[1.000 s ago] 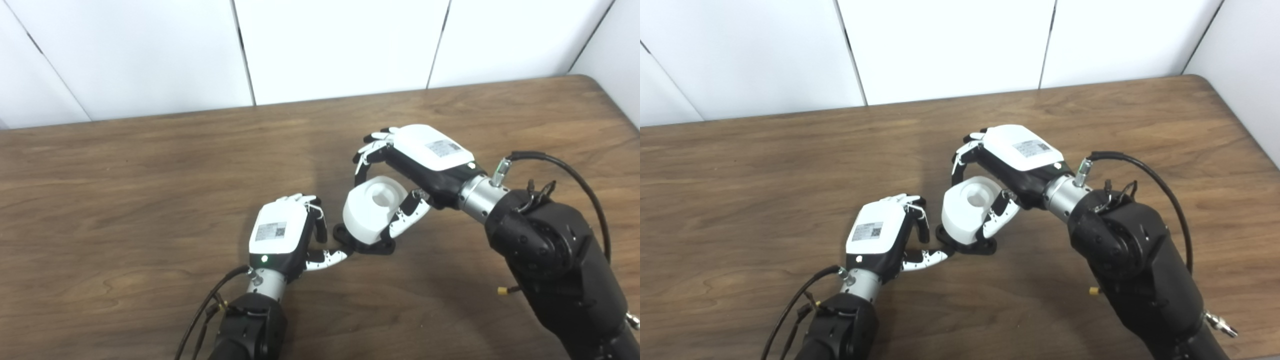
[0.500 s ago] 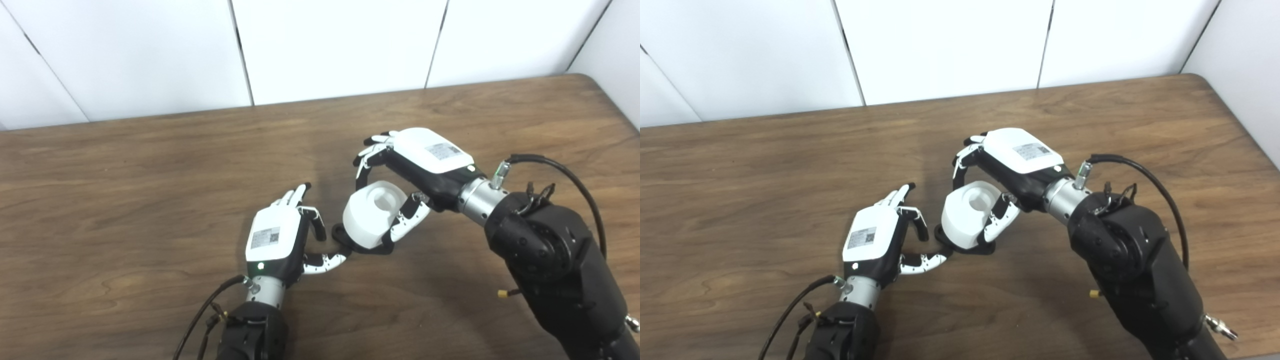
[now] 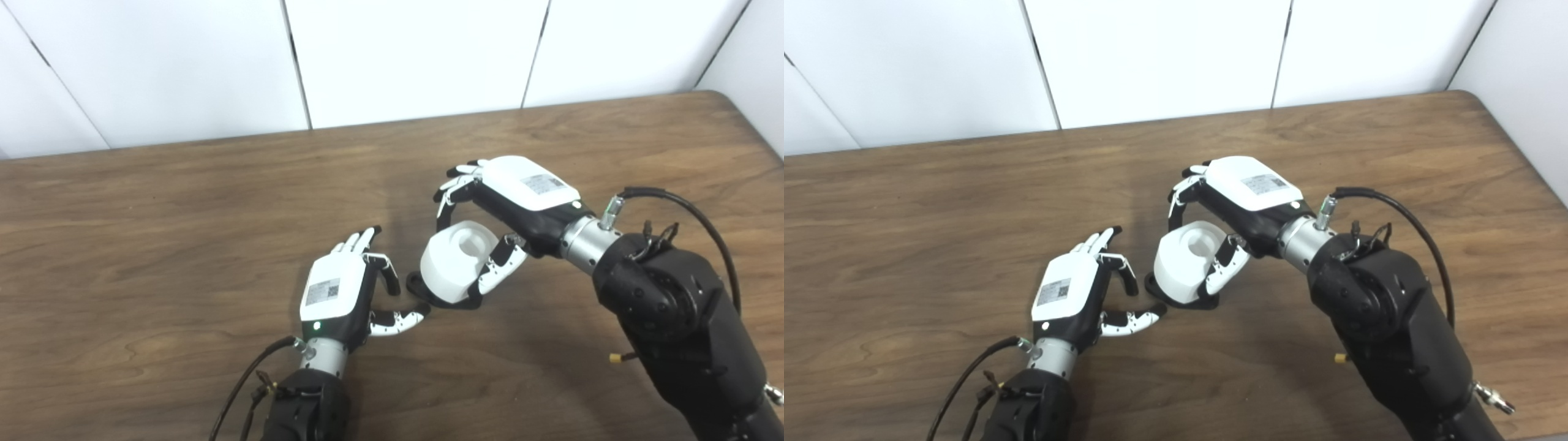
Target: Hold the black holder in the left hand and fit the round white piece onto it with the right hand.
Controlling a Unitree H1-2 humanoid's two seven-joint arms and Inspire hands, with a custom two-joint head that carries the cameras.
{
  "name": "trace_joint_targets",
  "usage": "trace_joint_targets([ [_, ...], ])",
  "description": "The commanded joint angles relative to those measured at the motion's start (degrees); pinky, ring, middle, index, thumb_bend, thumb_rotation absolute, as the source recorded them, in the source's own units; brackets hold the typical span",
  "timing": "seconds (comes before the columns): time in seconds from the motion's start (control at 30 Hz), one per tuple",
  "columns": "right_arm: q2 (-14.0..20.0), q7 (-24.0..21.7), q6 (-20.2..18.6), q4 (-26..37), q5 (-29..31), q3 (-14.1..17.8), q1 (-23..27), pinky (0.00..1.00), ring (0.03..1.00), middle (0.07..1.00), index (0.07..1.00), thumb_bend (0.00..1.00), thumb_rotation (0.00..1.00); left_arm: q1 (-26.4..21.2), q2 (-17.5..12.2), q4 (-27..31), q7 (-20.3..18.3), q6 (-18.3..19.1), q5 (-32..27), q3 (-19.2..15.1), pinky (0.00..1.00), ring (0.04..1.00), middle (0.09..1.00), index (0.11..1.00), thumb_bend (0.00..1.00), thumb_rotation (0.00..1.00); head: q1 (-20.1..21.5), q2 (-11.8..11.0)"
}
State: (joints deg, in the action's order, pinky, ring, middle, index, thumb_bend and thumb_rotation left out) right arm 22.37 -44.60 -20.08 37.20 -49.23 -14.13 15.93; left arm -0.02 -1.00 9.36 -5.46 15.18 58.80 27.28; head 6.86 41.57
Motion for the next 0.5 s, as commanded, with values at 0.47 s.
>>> trace_joint_targets([
  [0.47,-0.09,1.16,1.16,-0.17,-1.34,0.60,1.84,0.96,0.918,0.790,0.484,0.52,0.14,0.60,-2.78,8.48,-14.59,6.54,-5.11,-1.36,0.89,0.930,0.911,0.813,1.00,0.20,-0.10,0.18],
])
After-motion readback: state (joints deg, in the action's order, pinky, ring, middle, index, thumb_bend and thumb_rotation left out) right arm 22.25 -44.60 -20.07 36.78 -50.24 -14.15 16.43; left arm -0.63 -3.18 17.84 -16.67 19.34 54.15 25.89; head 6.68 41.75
